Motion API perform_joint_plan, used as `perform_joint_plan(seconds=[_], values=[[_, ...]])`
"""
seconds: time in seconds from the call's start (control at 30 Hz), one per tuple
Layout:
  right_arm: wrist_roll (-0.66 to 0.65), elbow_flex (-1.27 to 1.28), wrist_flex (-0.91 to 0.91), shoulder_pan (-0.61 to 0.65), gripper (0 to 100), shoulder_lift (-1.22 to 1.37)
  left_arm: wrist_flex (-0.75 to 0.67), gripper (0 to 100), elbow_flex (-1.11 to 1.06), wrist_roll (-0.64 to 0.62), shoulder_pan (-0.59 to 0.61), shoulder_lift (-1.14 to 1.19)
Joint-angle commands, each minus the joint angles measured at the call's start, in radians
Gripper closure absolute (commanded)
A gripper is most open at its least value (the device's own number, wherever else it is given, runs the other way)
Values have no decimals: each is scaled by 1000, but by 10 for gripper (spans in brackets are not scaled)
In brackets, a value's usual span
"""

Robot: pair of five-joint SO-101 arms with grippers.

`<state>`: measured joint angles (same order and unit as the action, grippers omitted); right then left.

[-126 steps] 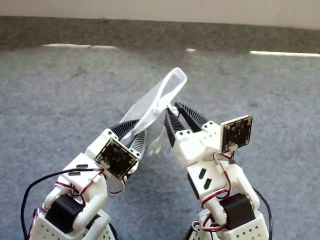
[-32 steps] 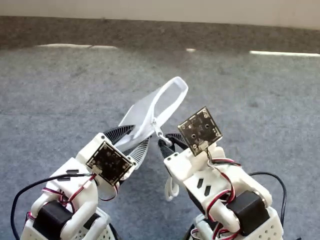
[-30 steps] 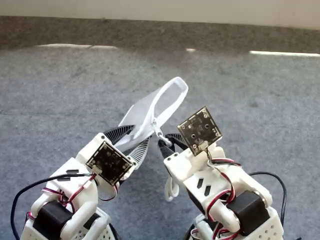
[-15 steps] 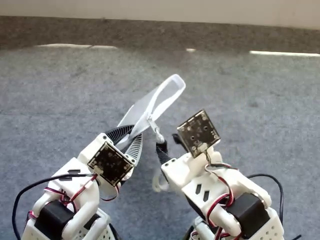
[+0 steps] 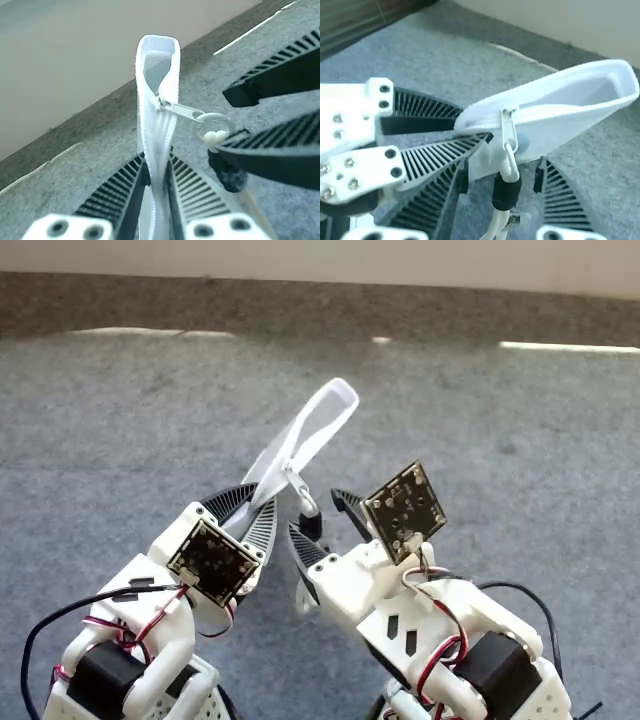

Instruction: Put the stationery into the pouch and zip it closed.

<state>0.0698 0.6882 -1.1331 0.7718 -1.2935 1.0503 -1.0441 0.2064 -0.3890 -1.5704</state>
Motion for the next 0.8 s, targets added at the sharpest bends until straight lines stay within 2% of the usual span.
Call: perform_joint_plan(seconds=[0.0,0.23,0.37,0.77], values=[[8,-33,76,10,797,5,-17,996,7,8,22,-2],[2,65,219,-30,901,7,-17,996,7,8,18,-2],[2,87,245,-73,882,7,-15,996,7,8,16,-2],[3,79,243,-90,879,134,-15,996,7,6,16,-2]])
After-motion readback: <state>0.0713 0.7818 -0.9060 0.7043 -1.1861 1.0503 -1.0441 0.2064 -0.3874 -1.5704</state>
